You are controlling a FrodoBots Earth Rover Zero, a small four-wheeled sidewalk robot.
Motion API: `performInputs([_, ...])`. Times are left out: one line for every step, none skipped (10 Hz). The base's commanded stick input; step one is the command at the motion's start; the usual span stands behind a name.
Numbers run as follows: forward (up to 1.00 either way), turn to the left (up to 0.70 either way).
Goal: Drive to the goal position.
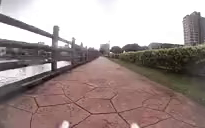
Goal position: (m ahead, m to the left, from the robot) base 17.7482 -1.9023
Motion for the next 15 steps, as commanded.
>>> performInputs([0.70, 0.00])
performInputs([0.70, 0.00])
performInputs([0.70, -0.02])
performInputs([0.70, -0.19])
performInputs([0.70, -0.34])
performInputs([0.70, -0.34])
performInputs([0.70, -0.20])
performInputs([0.70, -0.02])
performInputs([0.70, 0.00])
performInputs([0.70, 0.00])
performInputs([0.70, 0.00])
performInputs([0.70, 0.00])
performInputs([0.70, 0.00])
performInputs([0.70, 0.00])
performInputs([0.70, 0.00])
